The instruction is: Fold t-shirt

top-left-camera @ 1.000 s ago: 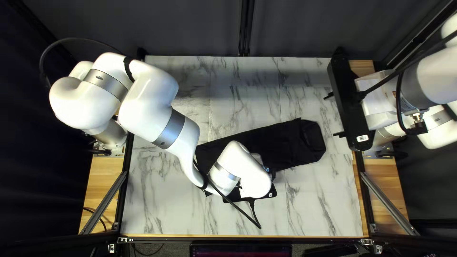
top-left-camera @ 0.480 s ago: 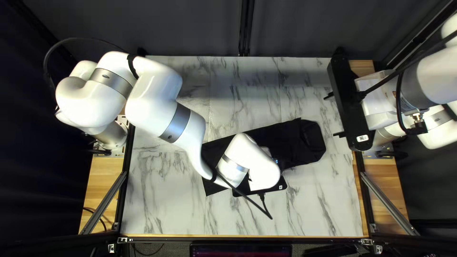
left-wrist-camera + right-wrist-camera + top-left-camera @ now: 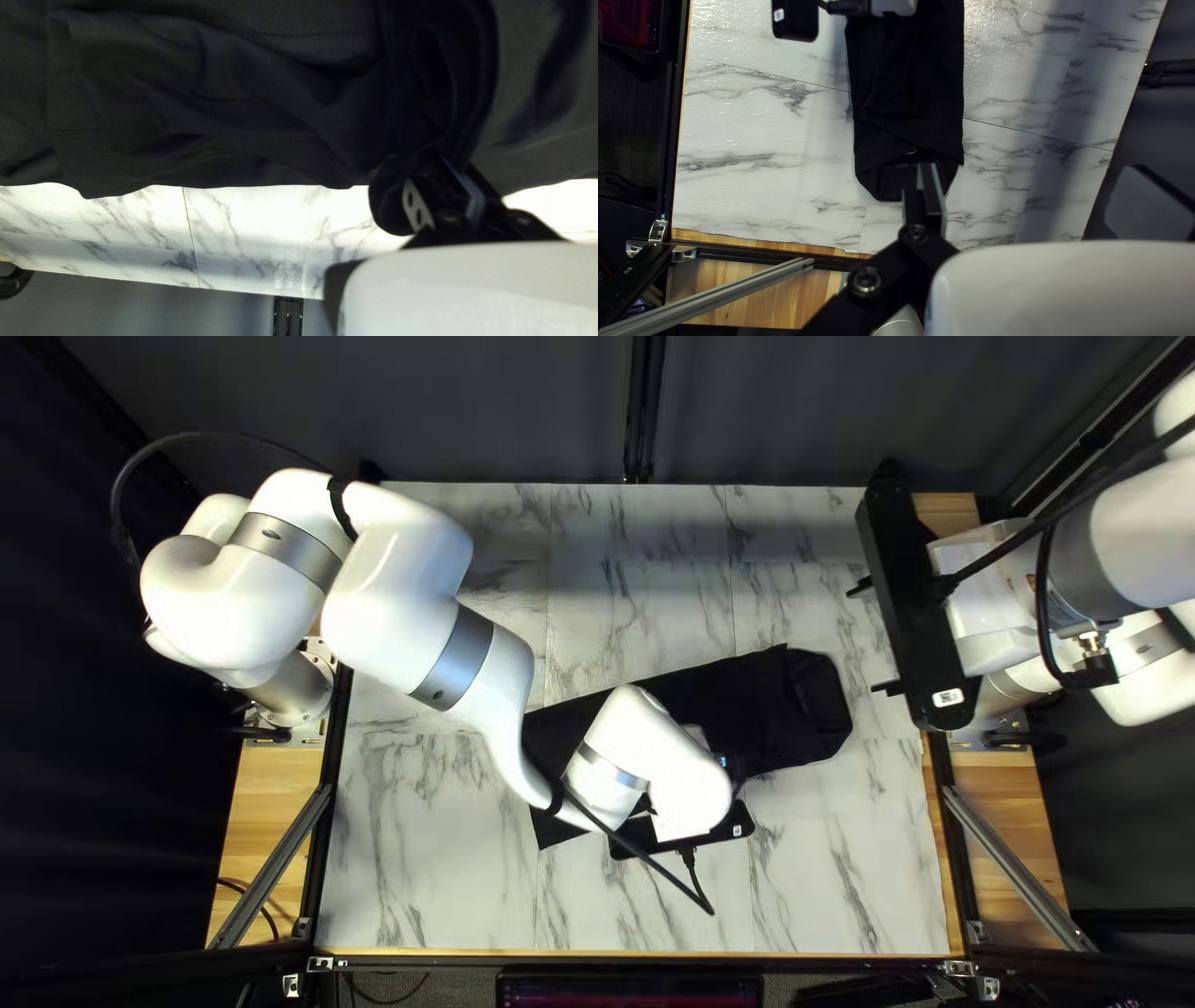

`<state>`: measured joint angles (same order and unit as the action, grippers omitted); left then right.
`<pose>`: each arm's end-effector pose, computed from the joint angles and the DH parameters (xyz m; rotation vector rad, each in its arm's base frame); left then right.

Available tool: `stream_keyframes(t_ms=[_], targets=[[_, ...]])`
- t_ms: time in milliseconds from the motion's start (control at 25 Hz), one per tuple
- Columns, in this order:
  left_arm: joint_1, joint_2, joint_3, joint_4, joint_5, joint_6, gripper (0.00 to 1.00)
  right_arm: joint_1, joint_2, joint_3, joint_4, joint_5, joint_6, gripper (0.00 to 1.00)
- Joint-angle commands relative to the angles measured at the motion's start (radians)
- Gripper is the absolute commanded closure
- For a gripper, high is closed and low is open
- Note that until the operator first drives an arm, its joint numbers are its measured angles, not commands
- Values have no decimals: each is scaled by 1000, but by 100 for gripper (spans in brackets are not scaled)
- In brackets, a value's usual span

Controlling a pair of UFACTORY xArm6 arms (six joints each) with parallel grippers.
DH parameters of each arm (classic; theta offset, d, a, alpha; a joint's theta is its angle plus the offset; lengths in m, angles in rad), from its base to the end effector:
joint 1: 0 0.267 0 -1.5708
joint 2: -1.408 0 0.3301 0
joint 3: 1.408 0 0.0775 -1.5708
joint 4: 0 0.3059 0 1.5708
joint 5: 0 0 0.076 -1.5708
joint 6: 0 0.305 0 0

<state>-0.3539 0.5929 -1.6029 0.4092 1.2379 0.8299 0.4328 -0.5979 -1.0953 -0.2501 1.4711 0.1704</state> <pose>0.5460 -0.0900 0.1143 -2.1764 1.7669 0.4345 0.2987 0.0573 0.4090 2.9135 0.3802 0.4232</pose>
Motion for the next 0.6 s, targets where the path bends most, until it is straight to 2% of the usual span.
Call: stream_keyframes(t_ms=[40, 200, 600], targets=[[-19, 33, -46, 0, 33, -4, 0, 0, 0, 0, 0, 0, 0, 0], [-18, 35, -45, 1, 36, -15, 0, 0, 0, 0, 0, 0, 0, 0], [-52, 149, -216, -20, 117, -2, 0, 0, 0, 0, 0, 0, 0, 0]])
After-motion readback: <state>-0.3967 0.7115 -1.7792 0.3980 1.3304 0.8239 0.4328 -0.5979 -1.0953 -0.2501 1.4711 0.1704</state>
